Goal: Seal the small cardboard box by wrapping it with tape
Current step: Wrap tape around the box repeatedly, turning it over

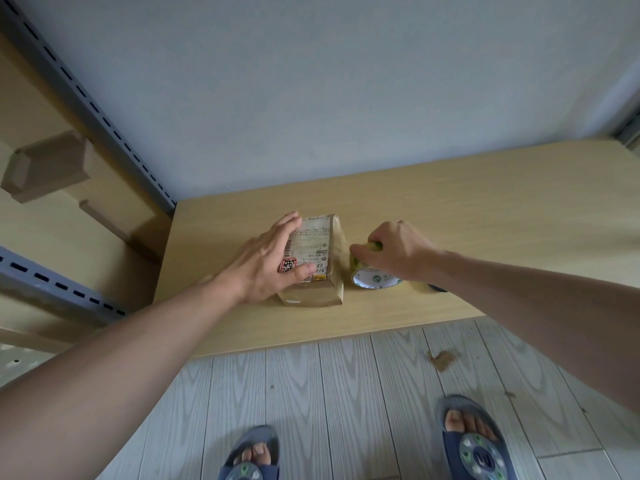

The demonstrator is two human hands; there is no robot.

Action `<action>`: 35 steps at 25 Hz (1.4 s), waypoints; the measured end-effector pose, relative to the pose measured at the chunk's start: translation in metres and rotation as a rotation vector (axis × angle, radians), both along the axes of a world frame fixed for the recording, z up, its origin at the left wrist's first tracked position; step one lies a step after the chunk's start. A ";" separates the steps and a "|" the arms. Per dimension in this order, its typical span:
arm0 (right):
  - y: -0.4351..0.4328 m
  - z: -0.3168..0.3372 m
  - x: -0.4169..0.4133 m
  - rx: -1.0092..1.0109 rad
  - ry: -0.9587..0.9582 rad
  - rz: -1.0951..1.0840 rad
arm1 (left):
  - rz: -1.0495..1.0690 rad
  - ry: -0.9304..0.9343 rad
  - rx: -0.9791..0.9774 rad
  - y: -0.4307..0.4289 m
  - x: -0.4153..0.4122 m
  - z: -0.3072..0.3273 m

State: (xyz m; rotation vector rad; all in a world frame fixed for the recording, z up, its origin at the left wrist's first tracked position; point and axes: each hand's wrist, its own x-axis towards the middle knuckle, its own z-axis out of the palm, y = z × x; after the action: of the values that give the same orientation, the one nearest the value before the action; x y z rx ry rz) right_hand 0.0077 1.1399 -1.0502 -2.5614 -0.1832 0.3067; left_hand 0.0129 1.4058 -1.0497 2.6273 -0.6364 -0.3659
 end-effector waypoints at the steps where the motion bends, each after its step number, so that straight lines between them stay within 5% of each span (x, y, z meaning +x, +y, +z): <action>1: 0.002 0.000 0.000 0.001 -0.001 -0.007 | 0.026 0.042 0.029 -0.004 0.000 0.008; 7: -0.001 0.003 -0.002 0.016 0.027 -0.024 | 0.105 0.203 0.348 -0.054 -0.006 0.019; 9: -0.007 0.011 0.000 0.072 0.008 -0.024 | 0.104 0.164 0.259 -0.049 -0.005 0.014; 15: -0.020 0.072 0.010 0.481 -0.050 -0.111 | 0.153 0.254 -0.420 -0.047 -0.020 -0.005; 20: -0.013 0.070 0.001 0.479 0.067 -0.039 | 0.002 0.135 -0.112 -0.047 -0.030 -0.012; 26: 0.010 0.078 0.003 0.368 -0.024 0.047 | -0.034 0.055 0.020 -0.041 -0.009 0.020; 31: 0.011 0.080 0.003 0.404 0.001 0.029 | -0.089 0.086 -0.239 -0.058 -0.008 0.021; 35: 0.004 0.079 -0.002 0.552 0.095 0.018 | -0.082 0.161 -0.234 -0.047 -0.010 0.016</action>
State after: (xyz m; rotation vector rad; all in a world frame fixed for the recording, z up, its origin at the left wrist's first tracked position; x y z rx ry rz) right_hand 0.0057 1.1438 -0.9714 -1.9972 -0.2206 0.3310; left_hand 0.0030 1.3590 -1.0340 2.3287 -0.6900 -0.4901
